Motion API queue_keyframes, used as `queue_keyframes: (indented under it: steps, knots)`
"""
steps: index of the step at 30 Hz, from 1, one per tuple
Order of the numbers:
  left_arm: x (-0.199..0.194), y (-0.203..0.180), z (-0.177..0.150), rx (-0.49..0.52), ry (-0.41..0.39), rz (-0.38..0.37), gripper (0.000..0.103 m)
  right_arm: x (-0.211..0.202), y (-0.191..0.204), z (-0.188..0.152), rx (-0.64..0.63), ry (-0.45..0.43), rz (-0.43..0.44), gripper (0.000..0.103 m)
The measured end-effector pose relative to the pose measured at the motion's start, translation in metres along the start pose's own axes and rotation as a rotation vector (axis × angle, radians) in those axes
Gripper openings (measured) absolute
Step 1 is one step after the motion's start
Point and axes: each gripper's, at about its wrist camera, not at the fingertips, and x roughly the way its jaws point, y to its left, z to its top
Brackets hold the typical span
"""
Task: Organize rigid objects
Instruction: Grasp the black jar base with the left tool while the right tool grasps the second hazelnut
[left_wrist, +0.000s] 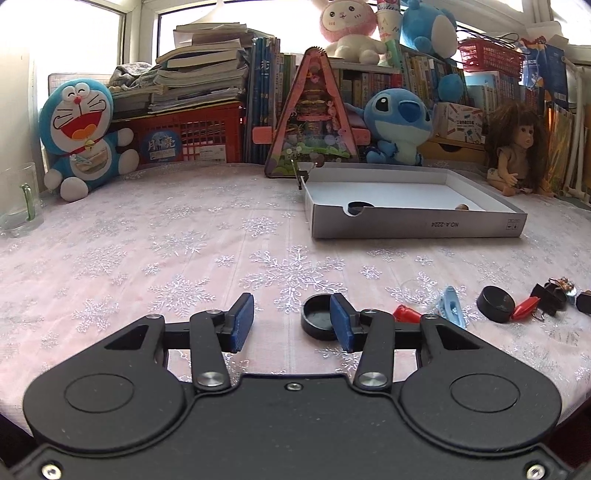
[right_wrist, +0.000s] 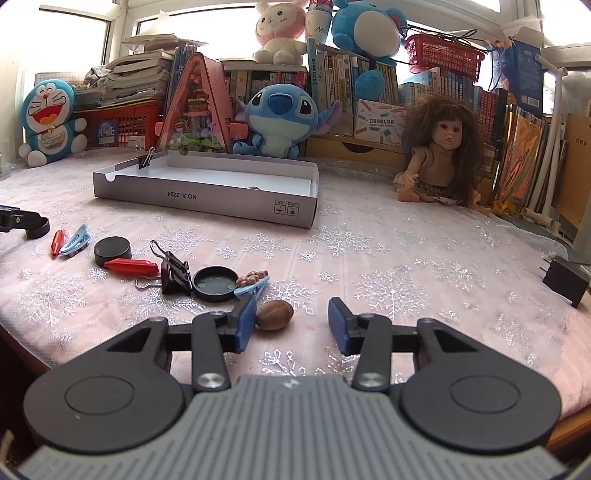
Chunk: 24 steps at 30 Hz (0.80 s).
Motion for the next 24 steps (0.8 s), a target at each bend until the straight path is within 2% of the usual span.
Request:
queue_keyframes:
  steps: [5, 11, 13, 15, 16, 17, 18, 24]
  knots:
    - [-0.005, -0.003, 0.002, 0.010, -0.023, -0.060, 0.044, -0.001, 0.000, 0.000, -0.003, 0.000, 0.019, 0.049]
    - [0.001, -0.016, -0.004, 0.054, -0.007, -0.059, 0.044, -0.003, 0.003, -0.002, -0.011, -0.001, 0.021, 0.049]
    - [0.004, -0.019, -0.007, 0.064, 0.000, -0.051, 0.044, -0.004, 0.003, -0.003, -0.010, 0.001, 0.029, 0.044]
    - [0.006, -0.021, -0.008, 0.068, 0.001, -0.050, 0.044, -0.005, 0.006, -0.003, -0.014, 0.000, 0.048, 0.031]
    - [0.006, -0.021, -0.009, 0.069, -0.001, -0.051, 0.043, -0.006, 0.009, -0.004, -0.026, -0.001, 0.051, 0.029]
    - [0.006, -0.021, -0.009, 0.067, 0.000, -0.054, 0.038, -0.006, 0.011, -0.004, -0.036, -0.003, 0.052, 0.025]
    - [0.006, -0.021, -0.009, 0.061, 0.002, -0.057, 0.030, -0.006, 0.013, -0.004, -0.042, -0.004, 0.052, 0.025]
    - [0.005, -0.018, -0.006, 0.044, 0.004, -0.052, 0.030, -0.006, 0.012, -0.001, -0.026, 0.000, 0.057, 0.025]
